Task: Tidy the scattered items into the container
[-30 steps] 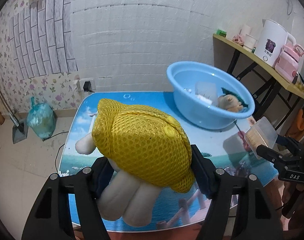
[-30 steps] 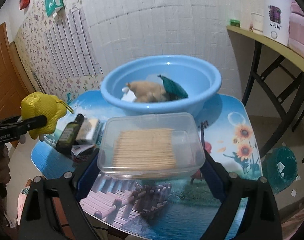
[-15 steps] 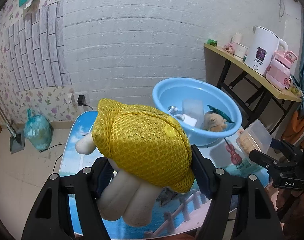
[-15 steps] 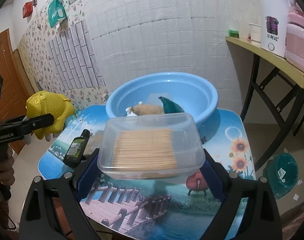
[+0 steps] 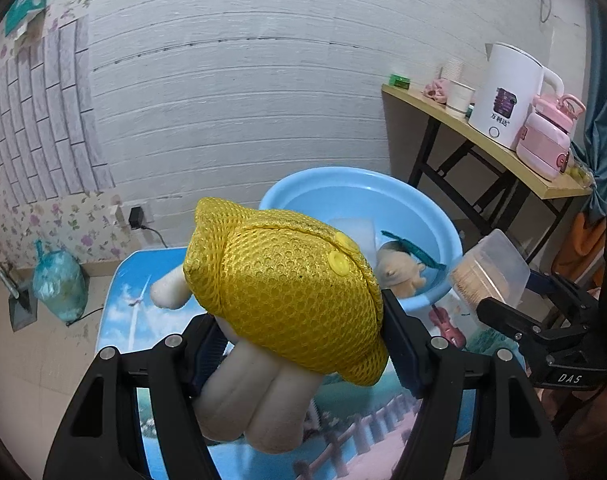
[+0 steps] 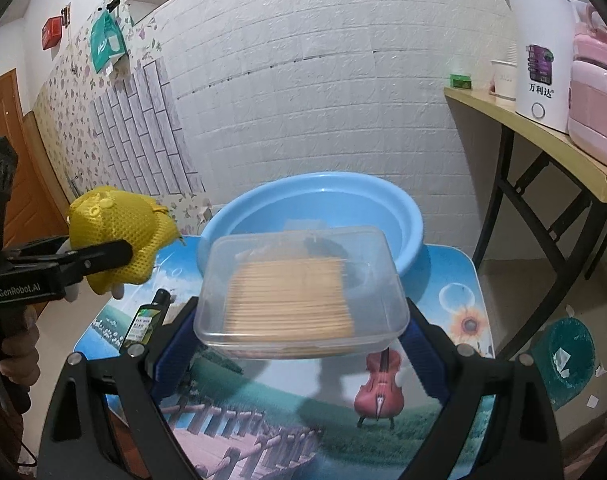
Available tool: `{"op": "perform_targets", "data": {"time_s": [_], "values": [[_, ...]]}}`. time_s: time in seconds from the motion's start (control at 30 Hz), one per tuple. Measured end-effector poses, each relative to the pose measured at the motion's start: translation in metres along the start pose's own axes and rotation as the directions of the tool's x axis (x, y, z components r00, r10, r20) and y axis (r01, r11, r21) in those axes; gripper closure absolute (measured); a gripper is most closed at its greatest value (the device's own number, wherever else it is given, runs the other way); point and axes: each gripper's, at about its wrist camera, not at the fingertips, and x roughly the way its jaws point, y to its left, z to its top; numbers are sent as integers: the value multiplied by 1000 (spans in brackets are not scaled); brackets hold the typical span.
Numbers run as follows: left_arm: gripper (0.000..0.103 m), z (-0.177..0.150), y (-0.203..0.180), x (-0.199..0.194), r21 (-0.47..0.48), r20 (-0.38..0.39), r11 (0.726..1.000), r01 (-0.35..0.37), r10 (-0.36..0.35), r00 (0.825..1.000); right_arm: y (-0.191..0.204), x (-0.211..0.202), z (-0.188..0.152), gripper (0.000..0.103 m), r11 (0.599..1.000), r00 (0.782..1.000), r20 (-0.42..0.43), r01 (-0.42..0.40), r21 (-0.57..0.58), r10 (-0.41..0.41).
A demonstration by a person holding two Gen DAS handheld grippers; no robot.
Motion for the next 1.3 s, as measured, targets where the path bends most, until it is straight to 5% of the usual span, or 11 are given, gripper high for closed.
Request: {"op": "perform_targets", "data": {"time_s": [0.8, 1.3], "values": [[31, 44, -31, 103, 80, -90, 996, 36, -29, 996, -34, 84, 37, 9, 1000, 999, -51, -3, 18, 3], [21, 47, -31, 93, 73, -55, 997, 34, -30, 998, -29, 74, 40, 9, 1000, 999, -27, 19, -3, -19]]}}
